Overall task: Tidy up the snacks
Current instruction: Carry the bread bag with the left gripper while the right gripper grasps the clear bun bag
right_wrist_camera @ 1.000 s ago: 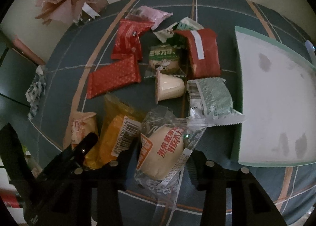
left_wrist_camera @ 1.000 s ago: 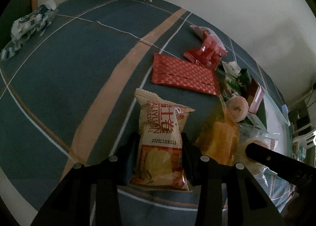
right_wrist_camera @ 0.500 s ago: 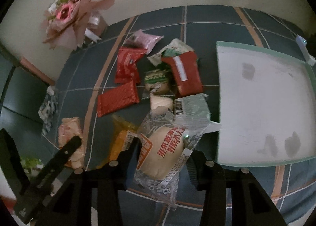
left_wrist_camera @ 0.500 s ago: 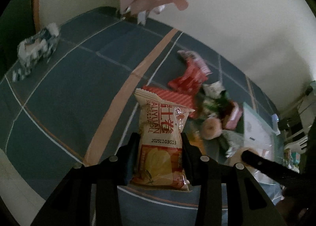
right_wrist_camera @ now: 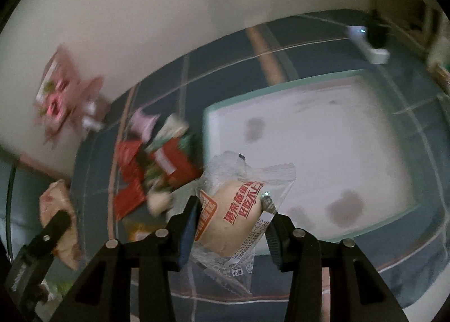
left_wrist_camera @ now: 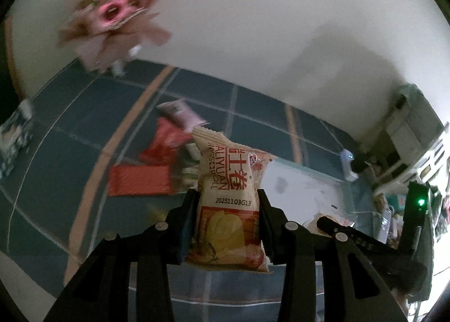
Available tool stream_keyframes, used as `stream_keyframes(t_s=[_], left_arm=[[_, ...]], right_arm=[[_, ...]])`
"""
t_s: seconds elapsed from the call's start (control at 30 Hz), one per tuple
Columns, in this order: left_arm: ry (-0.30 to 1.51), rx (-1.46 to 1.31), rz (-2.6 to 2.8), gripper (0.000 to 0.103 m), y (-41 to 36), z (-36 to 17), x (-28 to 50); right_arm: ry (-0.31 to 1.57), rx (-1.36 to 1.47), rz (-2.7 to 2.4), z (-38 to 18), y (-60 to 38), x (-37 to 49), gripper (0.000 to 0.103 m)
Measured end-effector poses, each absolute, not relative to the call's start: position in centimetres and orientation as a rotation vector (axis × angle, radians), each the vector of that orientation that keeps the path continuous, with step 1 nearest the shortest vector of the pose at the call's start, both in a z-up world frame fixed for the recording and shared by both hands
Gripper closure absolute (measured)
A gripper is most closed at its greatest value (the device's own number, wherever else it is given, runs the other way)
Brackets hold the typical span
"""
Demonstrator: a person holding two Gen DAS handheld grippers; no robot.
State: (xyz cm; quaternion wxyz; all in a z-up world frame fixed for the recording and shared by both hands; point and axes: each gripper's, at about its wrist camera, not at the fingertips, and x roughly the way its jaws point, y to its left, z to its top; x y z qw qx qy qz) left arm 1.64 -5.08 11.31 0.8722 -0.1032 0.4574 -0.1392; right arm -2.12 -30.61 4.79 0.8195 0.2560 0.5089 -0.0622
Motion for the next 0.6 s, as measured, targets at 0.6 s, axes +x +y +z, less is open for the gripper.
stream_keyframes(t_s=[0.6], left_arm=[[1.052, -0.109, -0.423, 0.061, -23.0, 7.0, 4.3]], right_arm=[[0.995, 0.697, -0.383, 5.0, -44.0, -4.5, 0.055]])
